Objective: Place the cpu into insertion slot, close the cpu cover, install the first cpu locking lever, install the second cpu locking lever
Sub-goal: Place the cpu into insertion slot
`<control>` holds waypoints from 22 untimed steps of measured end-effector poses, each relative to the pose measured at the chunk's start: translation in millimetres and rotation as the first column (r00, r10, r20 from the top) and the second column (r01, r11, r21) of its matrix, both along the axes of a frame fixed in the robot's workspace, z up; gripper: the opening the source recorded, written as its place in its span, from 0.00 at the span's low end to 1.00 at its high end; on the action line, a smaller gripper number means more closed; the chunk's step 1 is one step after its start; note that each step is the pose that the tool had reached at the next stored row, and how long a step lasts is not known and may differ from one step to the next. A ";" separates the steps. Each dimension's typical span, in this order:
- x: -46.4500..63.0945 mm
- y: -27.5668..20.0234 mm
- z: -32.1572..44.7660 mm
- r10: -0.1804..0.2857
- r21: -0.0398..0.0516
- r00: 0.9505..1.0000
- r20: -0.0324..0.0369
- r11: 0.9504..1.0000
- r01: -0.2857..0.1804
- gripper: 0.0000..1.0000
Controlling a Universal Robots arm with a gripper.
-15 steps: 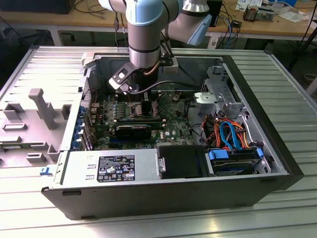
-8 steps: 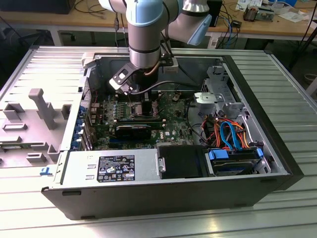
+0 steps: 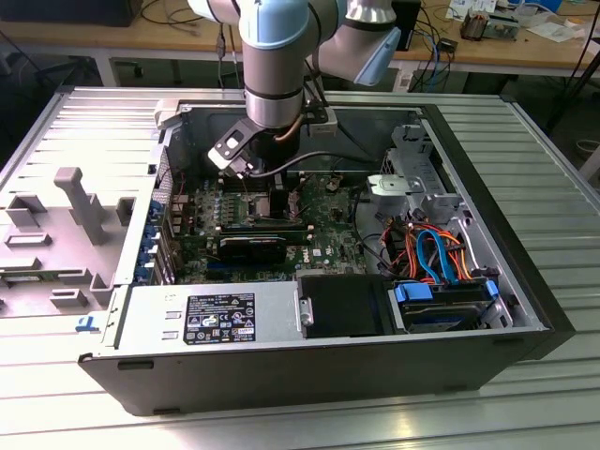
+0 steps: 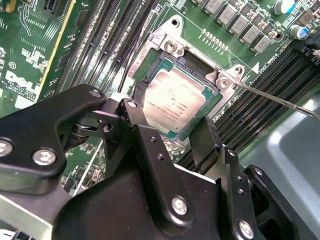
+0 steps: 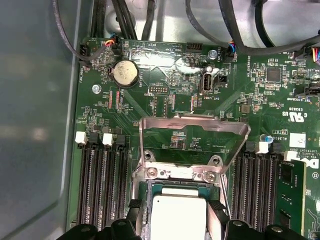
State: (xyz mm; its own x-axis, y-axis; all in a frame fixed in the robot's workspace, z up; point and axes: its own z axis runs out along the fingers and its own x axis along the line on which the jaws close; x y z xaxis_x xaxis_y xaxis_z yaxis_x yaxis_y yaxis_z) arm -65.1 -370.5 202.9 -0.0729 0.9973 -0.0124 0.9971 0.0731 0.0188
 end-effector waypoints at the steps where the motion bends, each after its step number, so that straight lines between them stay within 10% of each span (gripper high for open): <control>1: 0.0 0.0 1.4 0.000 0.000 1.000 0.000 1.000 0.000 0.62; 15: 0.0 -0.3 20.6 0.000 0.011 1.000 0.000 1.000 0.000 0.60; 22: 0.0 -2.9 20.8 0.000 0.010 1.000 0.000 1.000 0.000 0.23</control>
State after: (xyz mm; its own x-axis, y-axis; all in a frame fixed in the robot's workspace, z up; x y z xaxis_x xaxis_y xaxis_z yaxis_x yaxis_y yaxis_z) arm -65.1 -373.5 223.7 -0.0729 0.9973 -0.0020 0.9971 0.0729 0.0196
